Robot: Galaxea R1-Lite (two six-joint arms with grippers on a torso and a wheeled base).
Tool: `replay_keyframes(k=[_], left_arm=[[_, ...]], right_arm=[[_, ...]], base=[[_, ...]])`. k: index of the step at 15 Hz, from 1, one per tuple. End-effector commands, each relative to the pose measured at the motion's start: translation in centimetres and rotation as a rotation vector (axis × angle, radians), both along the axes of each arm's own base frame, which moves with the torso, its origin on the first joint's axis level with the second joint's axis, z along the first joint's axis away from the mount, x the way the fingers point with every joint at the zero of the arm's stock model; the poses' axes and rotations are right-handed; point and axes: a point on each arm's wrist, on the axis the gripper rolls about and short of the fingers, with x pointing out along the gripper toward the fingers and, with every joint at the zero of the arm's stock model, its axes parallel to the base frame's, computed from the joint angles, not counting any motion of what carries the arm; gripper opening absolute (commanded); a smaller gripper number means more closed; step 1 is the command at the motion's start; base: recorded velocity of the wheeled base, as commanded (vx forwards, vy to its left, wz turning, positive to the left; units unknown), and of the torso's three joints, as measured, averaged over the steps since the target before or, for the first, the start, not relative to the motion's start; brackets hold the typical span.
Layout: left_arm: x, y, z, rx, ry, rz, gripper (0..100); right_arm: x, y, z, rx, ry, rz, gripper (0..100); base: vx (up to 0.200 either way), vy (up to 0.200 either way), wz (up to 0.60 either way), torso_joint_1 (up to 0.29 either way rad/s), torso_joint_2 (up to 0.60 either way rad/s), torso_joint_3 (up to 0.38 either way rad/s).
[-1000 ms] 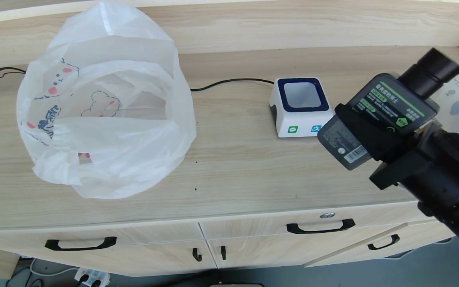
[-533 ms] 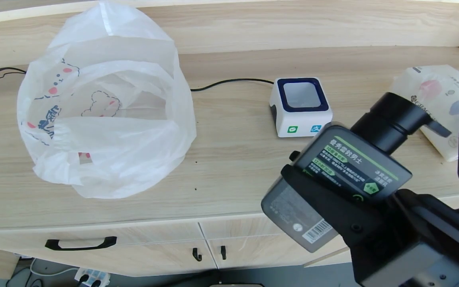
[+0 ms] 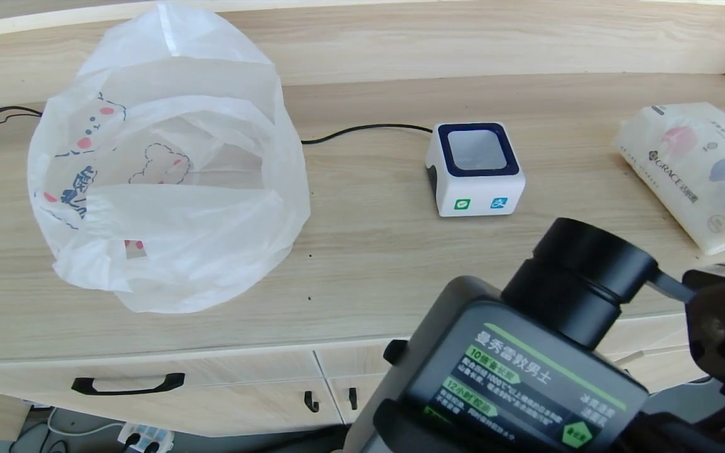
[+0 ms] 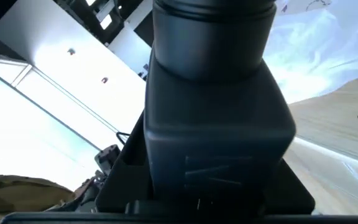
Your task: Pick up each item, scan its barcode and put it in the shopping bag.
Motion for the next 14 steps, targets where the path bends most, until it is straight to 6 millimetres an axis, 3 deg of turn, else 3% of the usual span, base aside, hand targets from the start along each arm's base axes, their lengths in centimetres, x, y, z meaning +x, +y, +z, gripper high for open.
replay_keyframes(k=[1, 4, 14], left_arm=[[0.0, 0.0, 0.0, 0.000, -0.001, 0.000, 100], [0.0, 0.0, 0.0, 0.000, -0.001, 0.000, 100], [0.0, 0.0, 0.0, 0.000, -0.001, 0.000, 100]], right_arm=[[0.1, 1.5, 0.6, 0.034, 0.013, 0.023, 0], [0.6, 2.7, 2.2, 0.108, 0.016, 0.035, 0], [0.9, 2.7, 2.4, 0.121, 0.030, 0.030, 0]], base=[[0.000, 0.000, 0.00, 0.000, 0.00, 0.000], [0.000, 0.000, 0.00, 0.000, 0.00, 0.000], [0.000, 0.000, 0.00, 0.000, 0.00, 0.000]])
